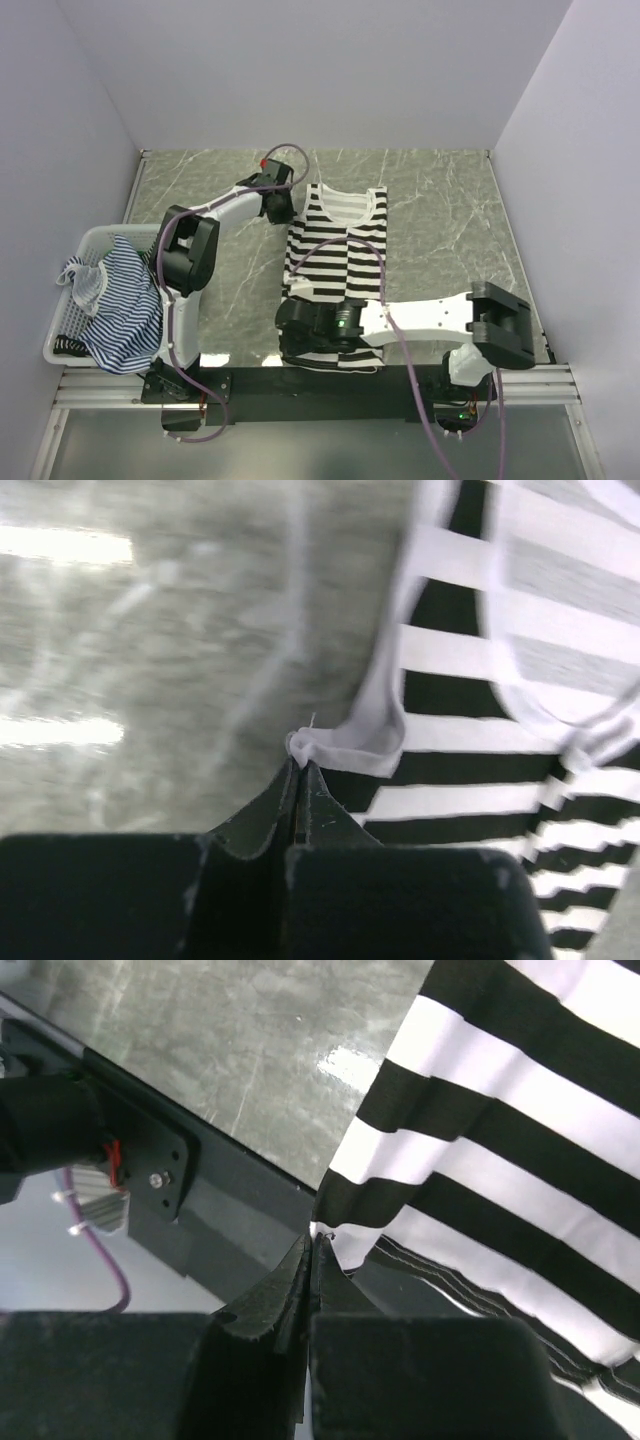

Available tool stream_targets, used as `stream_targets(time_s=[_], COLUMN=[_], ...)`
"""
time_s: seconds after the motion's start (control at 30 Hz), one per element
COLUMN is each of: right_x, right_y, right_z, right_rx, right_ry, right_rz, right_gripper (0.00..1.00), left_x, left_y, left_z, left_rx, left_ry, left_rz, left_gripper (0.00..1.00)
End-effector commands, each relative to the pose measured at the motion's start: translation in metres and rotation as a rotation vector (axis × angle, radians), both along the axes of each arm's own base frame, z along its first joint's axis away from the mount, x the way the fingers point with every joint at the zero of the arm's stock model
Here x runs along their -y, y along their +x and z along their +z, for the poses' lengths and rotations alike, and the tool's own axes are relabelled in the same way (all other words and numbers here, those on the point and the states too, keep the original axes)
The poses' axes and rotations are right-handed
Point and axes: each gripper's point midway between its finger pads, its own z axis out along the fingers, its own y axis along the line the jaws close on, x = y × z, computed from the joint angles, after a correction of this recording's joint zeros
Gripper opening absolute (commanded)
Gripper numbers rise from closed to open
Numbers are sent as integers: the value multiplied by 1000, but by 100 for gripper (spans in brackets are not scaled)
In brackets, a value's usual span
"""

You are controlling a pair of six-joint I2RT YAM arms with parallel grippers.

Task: Fold and stack the tank tops
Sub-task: Fold the tank top

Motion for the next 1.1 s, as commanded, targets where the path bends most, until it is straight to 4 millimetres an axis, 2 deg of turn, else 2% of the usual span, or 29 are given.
stream_targets(time_s=[0.0, 0.23, 0.33, 0.53, 0.67, 0.83, 0.87, 1.07], right_x=[5, 35, 53, 76, 95, 110, 115, 124], right_y=[6, 10, 8, 9, 6, 7, 5, 4], right_z=[17, 18, 6, 0, -16, -22, -28, -34], right_rx=[0, -21, -36, -58, -75, -90, -96, -107], right_ry=[102, 152, 148, 182, 168, 195, 186, 192], right_rz=[-83, -187, -231, -316, -358, -409, -414, -439], right_gripper=[0, 0, 0, 0, 0, 0, 0, 0], left_x=[36, 80, 100, 132, 147, 159, 163, 173], left_y=[17, 13, 9, 2, -1, -3, -4, -6], left_z=[58, 68, 71, 67, 61, 59, 58, 55], left_rx=[137, 162, 170, 168, 162, 162, 162, 157], left_ry=[-49, -63, -78, -101, -111, -125, -128, -136], left_rz=[-34, -100, -129, -174, -189, -203, -207, -217], left_gripper=[1, 1, 1, 1, 1, 1, 1, 1])
